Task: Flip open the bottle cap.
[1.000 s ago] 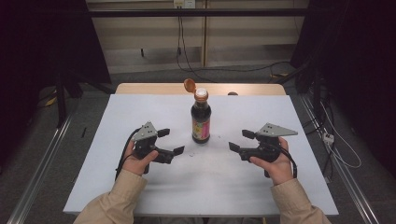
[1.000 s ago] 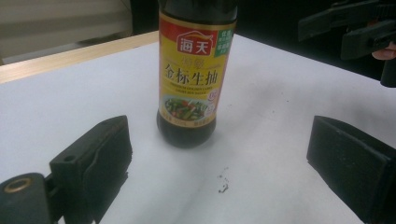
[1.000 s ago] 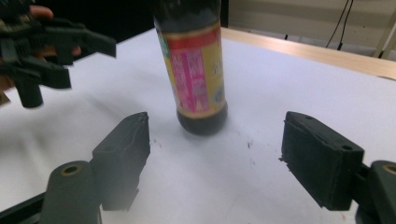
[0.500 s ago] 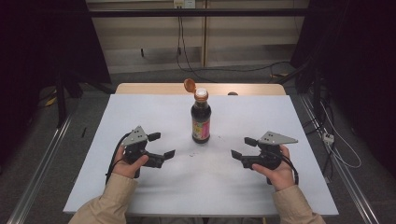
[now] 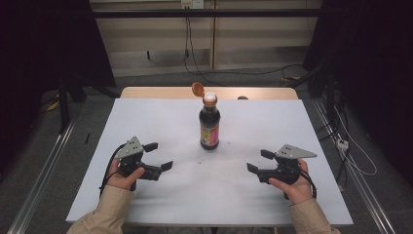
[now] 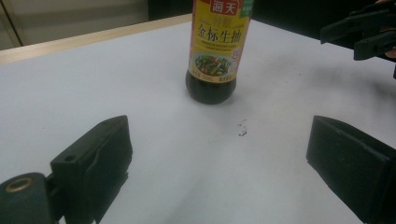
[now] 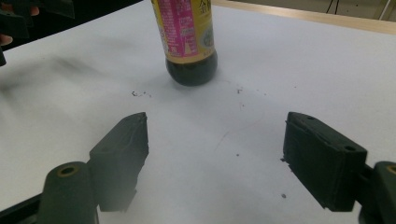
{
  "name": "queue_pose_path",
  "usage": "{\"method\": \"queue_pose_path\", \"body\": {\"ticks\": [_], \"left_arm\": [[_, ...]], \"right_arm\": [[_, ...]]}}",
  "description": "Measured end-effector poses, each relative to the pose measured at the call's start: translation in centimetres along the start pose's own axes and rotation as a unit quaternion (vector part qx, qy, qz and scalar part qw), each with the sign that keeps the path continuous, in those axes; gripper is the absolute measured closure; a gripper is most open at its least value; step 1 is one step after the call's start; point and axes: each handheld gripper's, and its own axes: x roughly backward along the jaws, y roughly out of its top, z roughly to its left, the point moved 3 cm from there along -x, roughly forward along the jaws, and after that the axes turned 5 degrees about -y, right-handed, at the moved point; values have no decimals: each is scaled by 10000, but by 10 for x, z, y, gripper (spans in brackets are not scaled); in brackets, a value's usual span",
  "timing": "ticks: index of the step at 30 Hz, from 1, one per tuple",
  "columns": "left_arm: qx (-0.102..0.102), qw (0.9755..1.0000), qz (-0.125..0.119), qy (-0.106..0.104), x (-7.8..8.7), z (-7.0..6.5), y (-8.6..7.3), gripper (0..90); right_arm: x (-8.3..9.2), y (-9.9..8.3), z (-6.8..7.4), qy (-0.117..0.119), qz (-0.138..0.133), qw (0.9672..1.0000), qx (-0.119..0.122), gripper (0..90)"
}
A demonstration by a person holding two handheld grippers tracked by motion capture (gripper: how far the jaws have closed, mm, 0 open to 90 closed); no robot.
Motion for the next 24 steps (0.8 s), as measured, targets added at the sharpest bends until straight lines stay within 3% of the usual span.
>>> {"method": "queue_pose_path", "body": {"ticks": [24], "left_arm": [[-48,9995,214,208,19,5,-16,69]], "right_arm": [[12,-21,-5,-167,38,9998,-42,225]]}}
